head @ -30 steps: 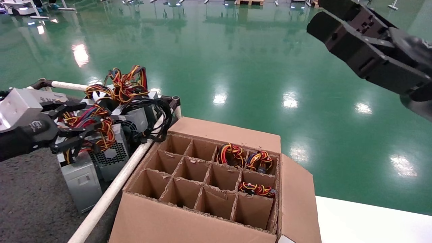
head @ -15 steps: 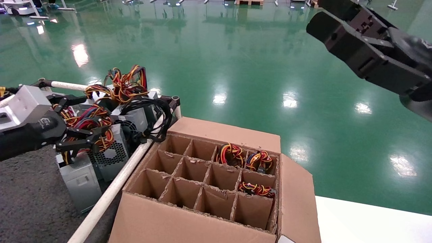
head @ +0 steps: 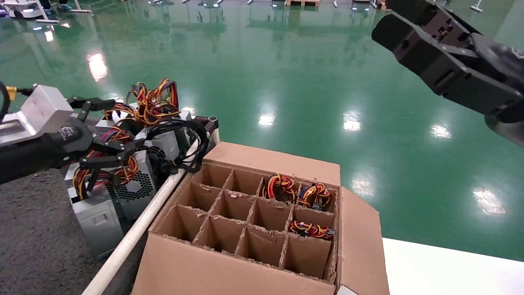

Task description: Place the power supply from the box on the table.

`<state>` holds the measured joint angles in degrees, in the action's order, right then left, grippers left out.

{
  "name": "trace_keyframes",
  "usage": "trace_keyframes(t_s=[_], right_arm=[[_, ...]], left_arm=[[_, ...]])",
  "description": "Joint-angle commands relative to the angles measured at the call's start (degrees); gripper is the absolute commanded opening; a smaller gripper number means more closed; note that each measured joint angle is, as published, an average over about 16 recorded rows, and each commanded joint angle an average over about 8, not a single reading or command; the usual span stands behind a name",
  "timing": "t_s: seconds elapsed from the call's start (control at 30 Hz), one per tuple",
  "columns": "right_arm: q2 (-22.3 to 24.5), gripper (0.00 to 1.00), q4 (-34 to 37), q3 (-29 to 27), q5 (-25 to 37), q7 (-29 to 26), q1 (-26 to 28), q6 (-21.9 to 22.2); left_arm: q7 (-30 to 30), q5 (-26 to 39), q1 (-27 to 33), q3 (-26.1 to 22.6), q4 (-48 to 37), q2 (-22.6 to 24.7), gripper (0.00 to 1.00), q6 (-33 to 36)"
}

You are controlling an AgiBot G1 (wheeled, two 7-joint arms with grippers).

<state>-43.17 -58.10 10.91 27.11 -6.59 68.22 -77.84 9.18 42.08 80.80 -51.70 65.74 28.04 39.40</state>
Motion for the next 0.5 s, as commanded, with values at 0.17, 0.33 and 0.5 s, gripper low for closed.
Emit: trace_keyframes(t_s=[0.17, 0.33, 0.5], right_arm=[[0.0, 1.0, 0.0, 0.0, 0.0, 0.0, 0.0, 0.0], [0.0, 1.0, 0.0, 0.0, 0.0, 0.0, 0.0, 0.0], [0.0, 1.0, 0.0, 0.0, 0.0, 0.0, 0.0, 0.0]], left_arm=[[0.2, -0.3, 0.9, 0.0, 0.4, 1.1, 1.0, 0.5], [0.2, -1.9, 1.1, 0.2, 0.8, 2.5, 1.0, 1.3], [0.3, -3.4, 0.9, 0.7, 1.0, 3.5, 1.0, 1.9]])
